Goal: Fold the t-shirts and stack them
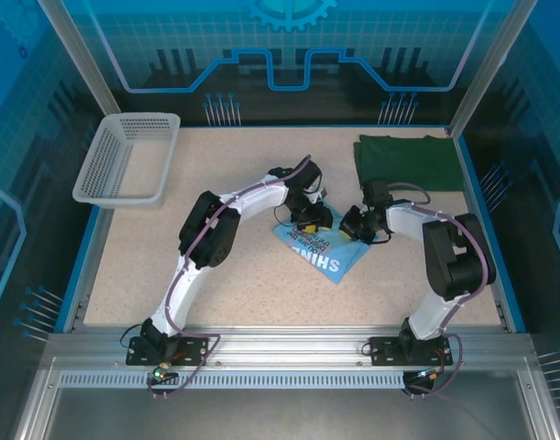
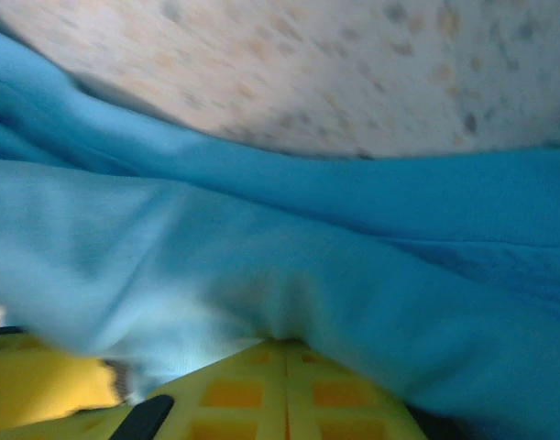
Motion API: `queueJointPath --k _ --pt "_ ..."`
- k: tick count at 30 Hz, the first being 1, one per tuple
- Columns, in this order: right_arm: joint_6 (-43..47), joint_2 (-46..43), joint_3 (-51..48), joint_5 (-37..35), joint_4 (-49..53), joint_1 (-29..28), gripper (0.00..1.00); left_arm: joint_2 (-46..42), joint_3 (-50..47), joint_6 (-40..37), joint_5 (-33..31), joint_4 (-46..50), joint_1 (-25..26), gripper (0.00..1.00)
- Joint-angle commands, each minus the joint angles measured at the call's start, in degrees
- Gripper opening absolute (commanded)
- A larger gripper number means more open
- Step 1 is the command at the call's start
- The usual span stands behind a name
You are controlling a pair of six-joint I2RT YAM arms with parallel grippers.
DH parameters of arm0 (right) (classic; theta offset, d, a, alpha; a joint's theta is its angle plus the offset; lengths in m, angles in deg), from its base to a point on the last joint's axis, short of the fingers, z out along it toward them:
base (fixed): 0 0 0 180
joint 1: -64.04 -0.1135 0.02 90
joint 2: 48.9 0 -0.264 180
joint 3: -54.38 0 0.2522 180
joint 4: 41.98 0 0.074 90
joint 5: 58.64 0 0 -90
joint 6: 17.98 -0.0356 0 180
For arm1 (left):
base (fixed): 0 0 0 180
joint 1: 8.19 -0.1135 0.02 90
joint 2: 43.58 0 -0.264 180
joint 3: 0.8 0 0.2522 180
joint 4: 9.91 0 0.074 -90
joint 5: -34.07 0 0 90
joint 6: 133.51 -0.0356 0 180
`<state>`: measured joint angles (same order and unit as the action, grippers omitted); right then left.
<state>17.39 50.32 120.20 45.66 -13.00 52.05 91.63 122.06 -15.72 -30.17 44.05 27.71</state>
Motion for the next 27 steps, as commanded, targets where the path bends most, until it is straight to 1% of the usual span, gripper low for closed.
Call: queueJointPath --k 1,2,3,6,8,10,12,15,17,21,24,27 --pt "-2.29 0.24 -2.82 0.05 4.09 -0.13 0.1 -1.03 -1.07 1.96 -3.22 1.44 -0.17 0.49" --pt "-1.96 -0.32 -4.11 -0.3 4.45 0.13 0.11 -1.22 -0.63 2.54 -3.87 1.4 -0.37 0.51" --pt "-1.65 -1.43 -5.37 -1.07 4.81 0.24 0.15 -1.27 -0.07 3.47 -4.84 1.49 -0.84 0.52" --pt "-0.5 -5.05 -7.97 -3.79 6.32 0.89 0.36 -0.39 2.25 5.79 -7.63 2.73 -2.4 0.52" --pt "0.56 -7.45 -9.35 -3.78 5.28 1.56 0.47 0.67 3.98 6.72 -8.18 3.54 -3.82 0.53" --pt "2.06 -9.97 -9.5 -4.87 5.84 1.79 0.54 1.84 6.72 6.75 -8.18 4.99 -4.98 0.55" --pt "2.82 -11.97 -9.99 -5.25 6.02 2.51 0.57 2.26 9.02 6.66 -8.03 5.95 -5.73 0.57" --pt "3.57 -14.74 -10.14 -4.98 7.72 4.36 0.56 1.77 11.32 6.95 -7.21 5.94 -6.07 0.59" --pt "3.96 -17.5 -10.08 -5.28 8.77 4.68 0.55 1.0 12.19 7.21 -4.99 4.62 -5.8 0.57" --pt "3.87 -21.88 -9.71 -7.02 11.05 5.13 0.47 -0.09 12.18 8.41 3.81 -2.77 -3.2 0.43" --pt "3.94 -21.69 -10.04 -7.7 12.94 6.85 0.34 1.39 12.71 9.45 8.67 -6.85 -0.55 0.32" --pt "4.72 -20.22 -11.47 -5.43 12.01 9.39 0.26 3.45 12.72 10.3 11.68 -9.35 1.45 0.26"
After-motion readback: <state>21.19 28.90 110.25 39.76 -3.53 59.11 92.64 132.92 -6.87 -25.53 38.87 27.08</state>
